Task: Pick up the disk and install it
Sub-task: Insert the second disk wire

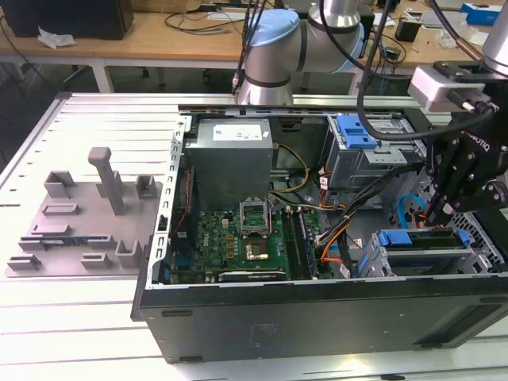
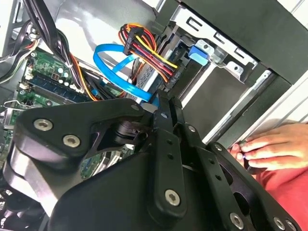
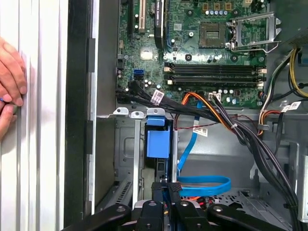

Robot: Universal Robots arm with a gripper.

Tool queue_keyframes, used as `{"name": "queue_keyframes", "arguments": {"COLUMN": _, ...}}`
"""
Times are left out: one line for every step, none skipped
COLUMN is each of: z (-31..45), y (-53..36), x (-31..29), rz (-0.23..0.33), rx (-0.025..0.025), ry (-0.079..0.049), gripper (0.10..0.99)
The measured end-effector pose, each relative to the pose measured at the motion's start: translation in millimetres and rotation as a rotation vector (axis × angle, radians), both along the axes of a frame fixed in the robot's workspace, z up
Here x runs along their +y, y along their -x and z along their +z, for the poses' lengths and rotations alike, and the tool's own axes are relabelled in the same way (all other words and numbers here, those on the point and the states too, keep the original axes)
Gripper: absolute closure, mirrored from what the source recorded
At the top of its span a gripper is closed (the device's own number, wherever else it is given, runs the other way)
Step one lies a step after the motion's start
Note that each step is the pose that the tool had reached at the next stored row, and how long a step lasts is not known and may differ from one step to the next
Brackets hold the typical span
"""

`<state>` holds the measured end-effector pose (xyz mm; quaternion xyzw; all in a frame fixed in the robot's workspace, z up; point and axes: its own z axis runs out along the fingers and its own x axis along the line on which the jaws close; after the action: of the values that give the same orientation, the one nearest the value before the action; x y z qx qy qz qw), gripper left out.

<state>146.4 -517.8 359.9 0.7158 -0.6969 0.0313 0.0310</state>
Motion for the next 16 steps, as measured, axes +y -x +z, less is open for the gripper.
{"name": "queue_keyframes", "arguments": {"z": -0.6, "y": 0.0, "x": -0.5, "rz": 0.0, "rx": -0.0001, "ry": -0.003, "gripper": 0.925}}
{"name": "queue_keyframes", "arguments": {"z": -2.9, "y": 0.0, "x": -3.2, "rz": 0.0, "rx": -0.0005, "ry": -0.012, "gripper": 0.925}}
{"name": "queue_keyframes", "arguments": {"z": -7.1, "y": 0.0, "x": -6.7, "rz": 0.0, "rx": -0.001, "ry": -0.026, "gripper": 0.925}}
{"name": "queue_keyframes", "arguments": {"z": -7.3, "y": -0.9, "x": -6.7, "rz": 0.0, "rx": -0.0011, "ry": -0.026, "gripper": 0.925}}
{"name": "queue_keyframes", "arguments": {"z": -7.4, "y": -1.2, "x": -6.7, "rz": 0.0, "rx": -0.0011, "ry": -0.026, "gripper": 0.925}}
{"name": "queue_keyframes", "arguments": {"z": -7.5, "y": -1.2, "x": -6.8, "rz": 0.0, "rx": -0.0011, "ry": -0.025, "gripper": 0.925}}
{"name": "queue_keyframes", "arguments": {"z": -7.8, "y": -1.2, "x": -6.8, "rz": 0.0, "rx": -0.0011, "ry": -0.026, "gripper": 0.925}}
{"name": "queue_keyframes", "arguments": {"z": -8.0, "y": -1.2, "x": -6.8, "rz": 0.0, "rx": -0.0011, "ry": -0.026, "gripper": 0.925}}
{"name": "queue_keyframes", "arguments": {"z": -8.5, "y": -1.2, "x": -6.8, "rz": 0.0, "rx": -0.0011, "ry": -0.026, "gripper": 0.925}}
{"name": "queue_keyframes", "arguments": {"z": -8.8, "y": -1.3, "x": -6.7, "rz": 0.0, "rx": -0.0011, "ry": -0.026, "gripper": 0.925}}
{"name": "queue_keyframes", "arguments": {"z": -9.1, "y": -1.4, "x": -6.8, "rz": 0.0, "rx": -0.0011, "ry": -0.026, "gripper": 0.925}}
{"name": "queue_keyframes", "arguments": {"z": -9.2, "y": -1.5, "x": -6.7, "rz": 0.0, "rx": -0.0011, "ry": -0.026, "gripper": 0.925}}
{"name": "queue_keyframes", "arguments": {"z": -9.3, "y": -1.6, "x": -6.7, "rz": 0.0, "rx": -0.0011, "ry": -0.026, "gripper": 0.925}}
{"name": "queue_keyframes", "arguments": {"z": -9.5, "y": -1.7, "x": -6.7, "rz": 0.0, "rx": -0.001, "ry": -0.026, "gripper": 0.925}}
{"name": "queue_keyframes", "arguments": {"z": -9.8, "y": -1.8, "x": -6.7, "rz": 0.0, "rx": -0.0011, "ry": -0.026, "gripper": 0.925}}
{"name": "queue_keyframes", "arguments": {"z": -10.2, "y": -1.8, "x": -6.7, "rz": 0.0, "rx": -0.001, "ry": -0.026, "gripper": 0.925}}
